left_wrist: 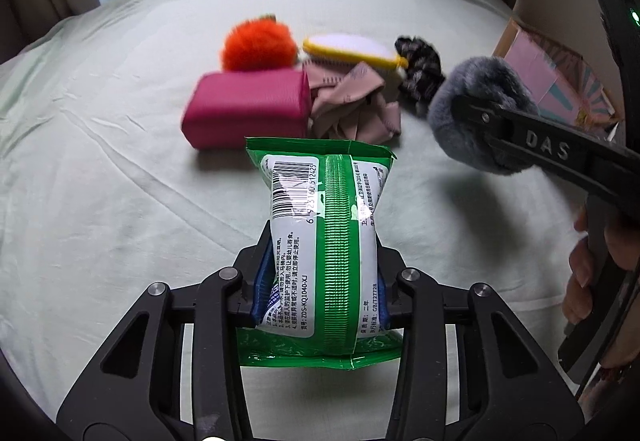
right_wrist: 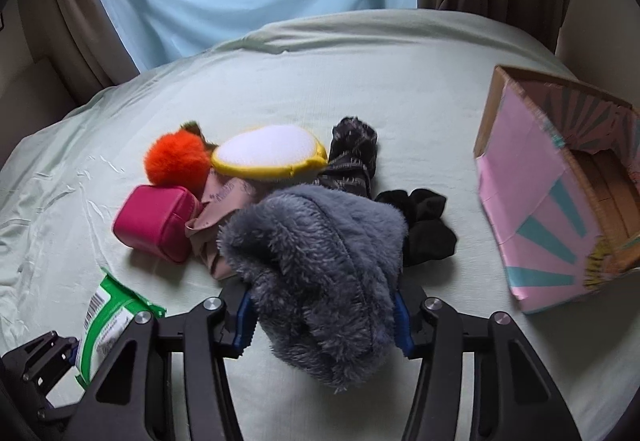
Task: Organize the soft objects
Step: 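Carry the wipe pack with the left tool while the right tool carries the grey pouch to the box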
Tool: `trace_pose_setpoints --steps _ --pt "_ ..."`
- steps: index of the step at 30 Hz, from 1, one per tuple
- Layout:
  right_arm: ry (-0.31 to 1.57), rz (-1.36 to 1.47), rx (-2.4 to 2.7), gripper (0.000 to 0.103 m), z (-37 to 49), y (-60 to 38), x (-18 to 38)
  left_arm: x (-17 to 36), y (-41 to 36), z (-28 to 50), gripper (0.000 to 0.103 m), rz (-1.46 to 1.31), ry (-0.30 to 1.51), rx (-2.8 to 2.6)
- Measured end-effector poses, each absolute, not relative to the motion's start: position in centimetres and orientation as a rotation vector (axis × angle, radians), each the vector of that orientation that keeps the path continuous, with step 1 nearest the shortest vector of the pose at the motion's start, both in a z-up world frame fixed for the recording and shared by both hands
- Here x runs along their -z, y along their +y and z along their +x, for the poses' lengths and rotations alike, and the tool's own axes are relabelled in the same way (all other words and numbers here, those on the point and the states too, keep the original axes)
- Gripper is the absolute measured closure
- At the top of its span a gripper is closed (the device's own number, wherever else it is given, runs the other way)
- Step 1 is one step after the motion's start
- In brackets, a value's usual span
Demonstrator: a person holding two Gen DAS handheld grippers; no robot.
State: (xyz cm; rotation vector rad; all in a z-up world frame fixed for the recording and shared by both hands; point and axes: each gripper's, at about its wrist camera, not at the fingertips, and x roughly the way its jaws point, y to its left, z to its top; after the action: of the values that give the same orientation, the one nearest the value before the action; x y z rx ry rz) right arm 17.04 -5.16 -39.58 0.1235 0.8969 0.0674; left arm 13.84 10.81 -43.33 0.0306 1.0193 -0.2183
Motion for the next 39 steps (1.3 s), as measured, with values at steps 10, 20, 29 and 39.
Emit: trace_pose_setpoints --steps 10,20,29,39 --pt "0.876 0.136 -0.086 0.054 14.0 -5.6 29.3 30.5 9.9 13.7 0.067 0.008 0.924 0.233" --pt "0.784 0.160 -0.114 0.054 11.3 -10.5 18.4 19.3 3.4 13.9 0.067 -0.016 0.830 0.249" --pt "0.757 0.104 -0.145 0.054 10.1 -20.3 12.8 14.4 -7.7 14.3 0.067 -0.067 0.802 0.220" --pt "0.810 0.095 -0.085 0.054 12.9 -31.8 13.6 16.2 -19.4 18.4 0.067 -0.112 0.879 0.275"
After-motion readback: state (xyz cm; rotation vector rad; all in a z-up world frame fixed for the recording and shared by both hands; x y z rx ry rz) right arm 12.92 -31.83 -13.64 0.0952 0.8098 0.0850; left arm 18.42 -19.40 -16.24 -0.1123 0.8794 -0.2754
